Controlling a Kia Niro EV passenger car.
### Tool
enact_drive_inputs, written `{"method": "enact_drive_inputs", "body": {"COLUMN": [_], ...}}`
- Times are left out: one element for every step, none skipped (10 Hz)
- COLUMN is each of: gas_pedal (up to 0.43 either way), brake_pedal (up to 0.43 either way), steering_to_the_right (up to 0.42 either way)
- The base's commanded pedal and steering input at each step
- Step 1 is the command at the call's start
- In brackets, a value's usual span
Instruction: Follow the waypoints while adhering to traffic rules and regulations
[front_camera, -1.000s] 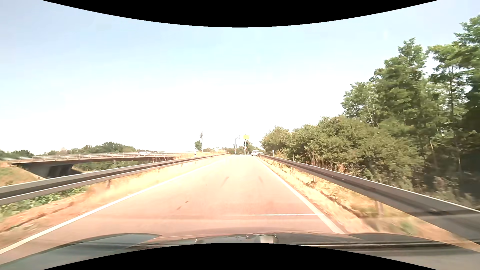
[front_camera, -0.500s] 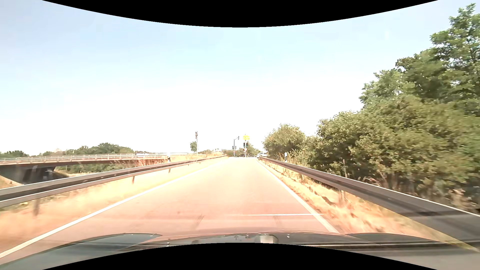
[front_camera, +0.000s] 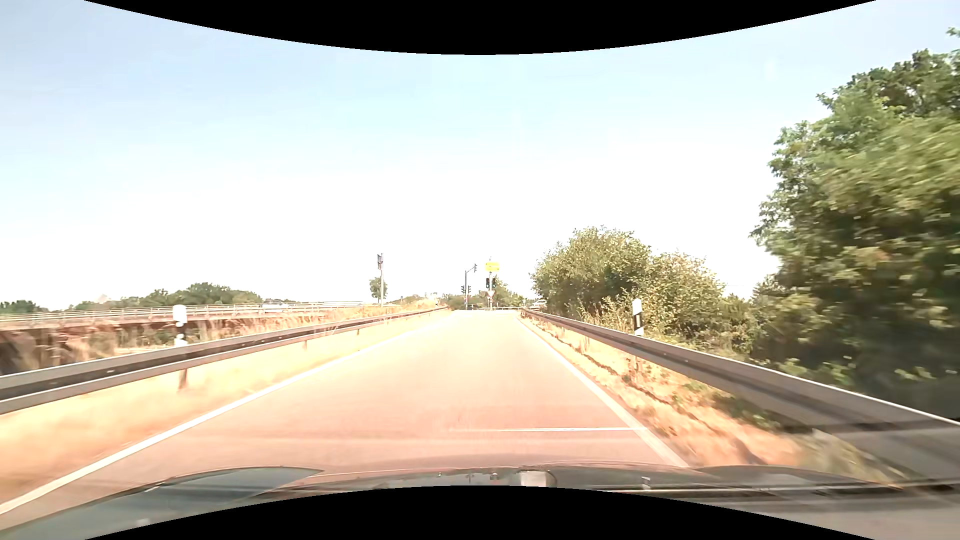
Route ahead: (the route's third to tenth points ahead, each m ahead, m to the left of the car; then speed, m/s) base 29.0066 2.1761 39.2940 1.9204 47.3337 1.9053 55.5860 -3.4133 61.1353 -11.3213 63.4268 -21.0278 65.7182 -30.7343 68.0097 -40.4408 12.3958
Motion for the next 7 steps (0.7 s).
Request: {"method": "enact_drive_inputs", "body": {"gas_pedal": [0.000,0.000,0.000,0.000,0.000,0.000,0.000], "brake_pedal": [0.000,0.000,0.000,0.000,0.000,0.000,0.000], "steering_to_the_right": [0.000,0.000,-0.001,-0.001,-0.001,-0.001,-0.001]}}
